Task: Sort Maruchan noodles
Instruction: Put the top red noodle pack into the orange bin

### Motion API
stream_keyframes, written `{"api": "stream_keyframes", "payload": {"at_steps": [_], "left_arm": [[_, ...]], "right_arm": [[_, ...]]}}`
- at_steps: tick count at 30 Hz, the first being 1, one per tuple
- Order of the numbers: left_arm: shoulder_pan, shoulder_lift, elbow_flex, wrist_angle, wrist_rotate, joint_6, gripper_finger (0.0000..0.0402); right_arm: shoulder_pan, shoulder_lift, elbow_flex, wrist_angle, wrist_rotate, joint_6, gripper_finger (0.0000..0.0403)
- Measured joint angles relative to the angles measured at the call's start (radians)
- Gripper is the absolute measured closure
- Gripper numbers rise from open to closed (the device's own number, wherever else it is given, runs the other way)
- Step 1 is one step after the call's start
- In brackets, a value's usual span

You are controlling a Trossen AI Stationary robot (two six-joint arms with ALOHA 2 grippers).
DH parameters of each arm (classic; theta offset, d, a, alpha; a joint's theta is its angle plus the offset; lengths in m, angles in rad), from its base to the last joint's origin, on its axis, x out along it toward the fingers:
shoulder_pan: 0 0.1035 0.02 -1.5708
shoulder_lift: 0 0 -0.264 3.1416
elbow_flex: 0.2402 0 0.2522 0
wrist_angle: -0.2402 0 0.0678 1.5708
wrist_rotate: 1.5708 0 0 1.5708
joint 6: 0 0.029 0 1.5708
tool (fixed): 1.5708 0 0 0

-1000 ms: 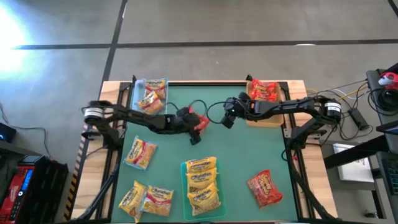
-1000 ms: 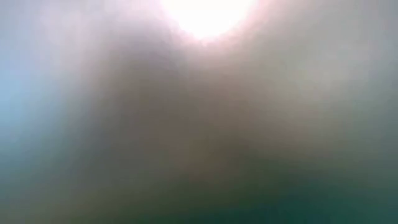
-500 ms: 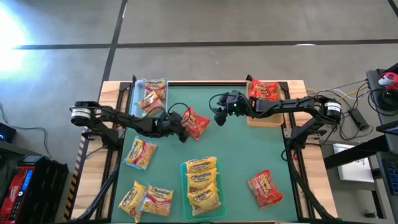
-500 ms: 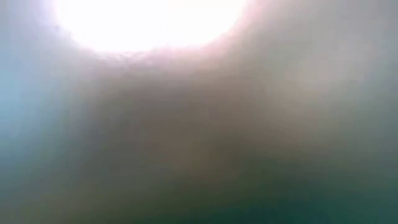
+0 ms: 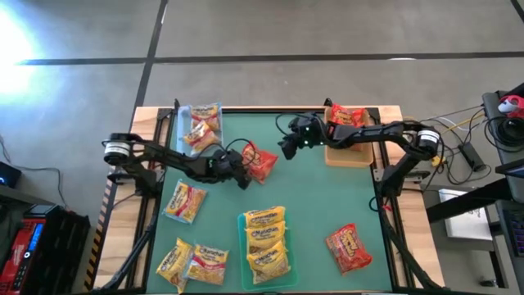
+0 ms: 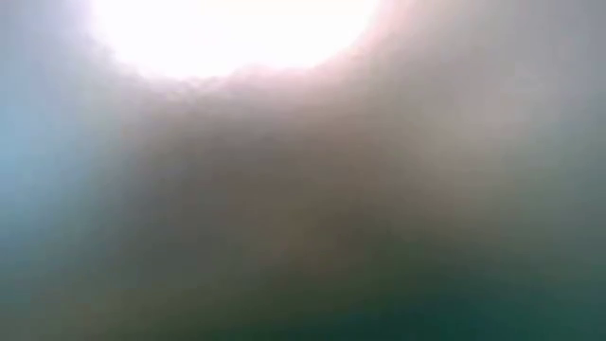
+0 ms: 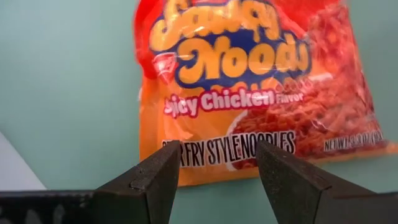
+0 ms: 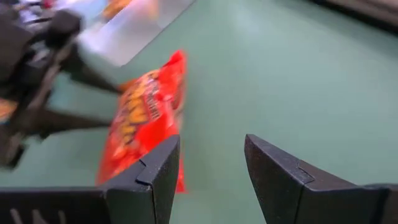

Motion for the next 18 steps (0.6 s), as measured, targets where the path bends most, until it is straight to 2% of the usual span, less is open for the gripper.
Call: {"api": "stream_keyframes", "payload": {"at_steps": [4,13,18], "left_arm": [[0.012,0.060,0.059,0.005,0.002,0.061,0.0206],[0.018,0.139,0.141,0.015,-0.043,0.209,0.0206],[0.018,0.128,0.124,-0.072,-0.070,0.168,0.0206]], "right_arm": [[0.000,-0.003,0.000,0.002,0.102,-0.036,0.0232],[0.000,-0.020,0.000,-0.083,0.097,-0.039,0.0232],[0.000,-0.021,0.000,-0.200,0.098,-0.084,0.0232]]}}
